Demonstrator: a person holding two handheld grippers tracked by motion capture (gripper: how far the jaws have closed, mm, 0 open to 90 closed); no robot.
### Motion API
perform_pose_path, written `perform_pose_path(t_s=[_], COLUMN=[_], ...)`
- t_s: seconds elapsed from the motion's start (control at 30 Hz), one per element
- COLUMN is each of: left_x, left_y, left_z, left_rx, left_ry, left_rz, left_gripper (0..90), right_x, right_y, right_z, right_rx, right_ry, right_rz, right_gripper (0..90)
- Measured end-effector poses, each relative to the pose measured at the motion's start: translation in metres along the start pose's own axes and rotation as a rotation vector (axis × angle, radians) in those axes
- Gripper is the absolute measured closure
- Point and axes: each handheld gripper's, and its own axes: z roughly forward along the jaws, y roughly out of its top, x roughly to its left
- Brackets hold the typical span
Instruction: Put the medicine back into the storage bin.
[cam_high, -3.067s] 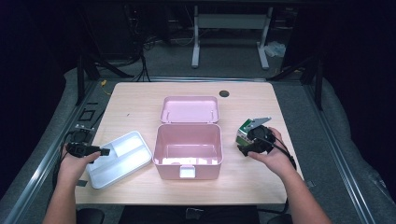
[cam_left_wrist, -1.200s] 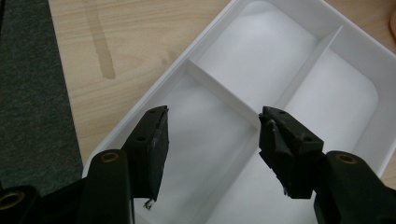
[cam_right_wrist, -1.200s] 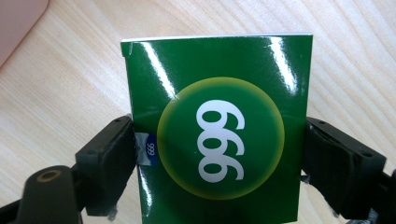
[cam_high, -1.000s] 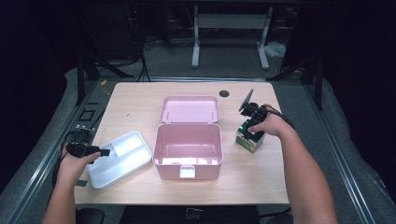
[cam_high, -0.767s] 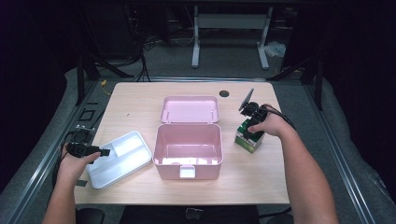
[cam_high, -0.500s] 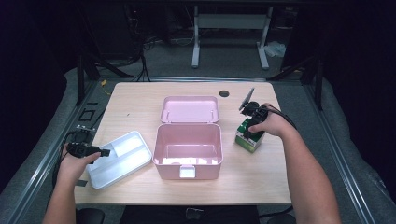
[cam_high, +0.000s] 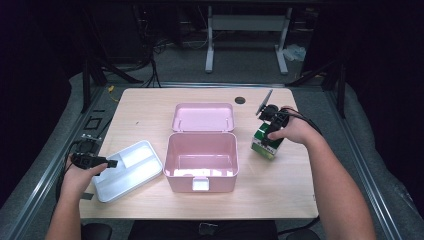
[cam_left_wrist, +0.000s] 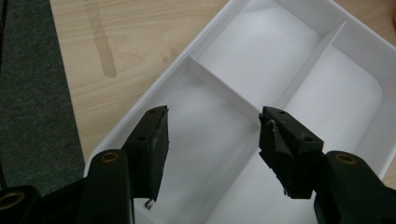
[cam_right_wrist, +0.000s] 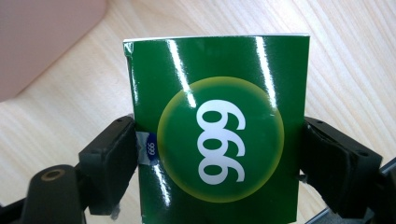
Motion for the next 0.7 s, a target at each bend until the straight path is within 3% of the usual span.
perform_pose_path(t_s=[0.1, 0.37, 0.63, 0.7], left_x=[-0.001, 0.000, -0.001, -0.001], left_y=[0.000, 0.000, 0.000, 0.000], left_z=[0.001, 0.002, 0.002, 0.002], left_rx=[0.005, 0.007, 0.009, 0.009], left_ry=[0.000, -0.001, -0.006, -0.007], left_rz=[-0.001, -0.002, -0.001, 0.000], left_gripper=[43.1, 43.0, 43.0, 43.0], right_x=[0.002, 0.008, 0.021, 0.024], right_y=[0.001, 0.003, 0.004, 0.004], right_z=[-0.004, -0.019, -0.040, -0.045], right_rx=[0.003, 0.007, -0.006, -0.009], right_ry=[-0.019, 0.001, -0.019, 0.003], right_rz=[-0.022, -0.085, -0.234, -0.273], right_gripper=[17.1, 17.1, 17.2, 17.3])
